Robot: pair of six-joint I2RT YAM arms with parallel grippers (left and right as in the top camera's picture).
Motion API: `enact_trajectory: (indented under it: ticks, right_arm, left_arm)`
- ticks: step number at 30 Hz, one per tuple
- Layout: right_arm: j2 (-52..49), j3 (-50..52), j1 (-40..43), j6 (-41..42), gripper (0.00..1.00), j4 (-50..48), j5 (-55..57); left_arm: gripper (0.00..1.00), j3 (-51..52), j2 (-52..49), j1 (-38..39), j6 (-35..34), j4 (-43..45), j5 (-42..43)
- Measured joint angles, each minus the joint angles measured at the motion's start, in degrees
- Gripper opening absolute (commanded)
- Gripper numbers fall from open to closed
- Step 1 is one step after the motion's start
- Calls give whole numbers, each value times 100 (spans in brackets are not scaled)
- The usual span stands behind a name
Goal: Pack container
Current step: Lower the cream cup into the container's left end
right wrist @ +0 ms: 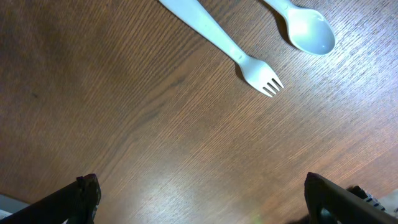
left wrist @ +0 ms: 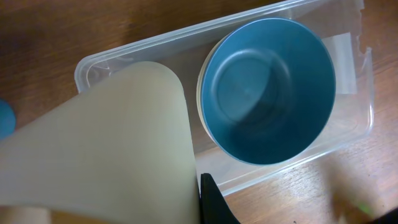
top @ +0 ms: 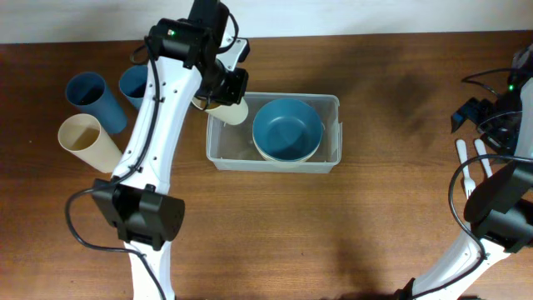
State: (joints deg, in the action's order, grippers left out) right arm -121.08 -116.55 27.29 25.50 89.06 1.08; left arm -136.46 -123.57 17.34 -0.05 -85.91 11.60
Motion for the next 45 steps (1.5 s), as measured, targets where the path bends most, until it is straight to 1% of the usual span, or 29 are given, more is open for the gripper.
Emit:
enact_trajectory:
  ticks: [9, 25, 37, 39, 43, 45]
  right_arm:
    - [0, 0, 0, 2, 99, 0, 0]
    - [0, 0, 0, 2, 99, 0, 0]
    - [0, 0, 0, 4, 99, 0, 0]
    - [0, 0, 0, 4, 99, 0, 0]
    - [0, 0, 0, 4, 99, 2, 0]
    - [0, 0, 0, 4, 99, 0, 0]
  left_arm:
    - [1, 2, -284, 0, 0, 149, 0]
    - [2, 79, -315, 0, 2, 177, 0]
    - [3, 136, -787, 7, 2, 186, 22]
    - [10, 136, -793, 7, 9, 223, 20]
    - [13, 136, -793, 7, 24, 258, 22]
    - [20, 136, -793, 7, 42, 271, 20]
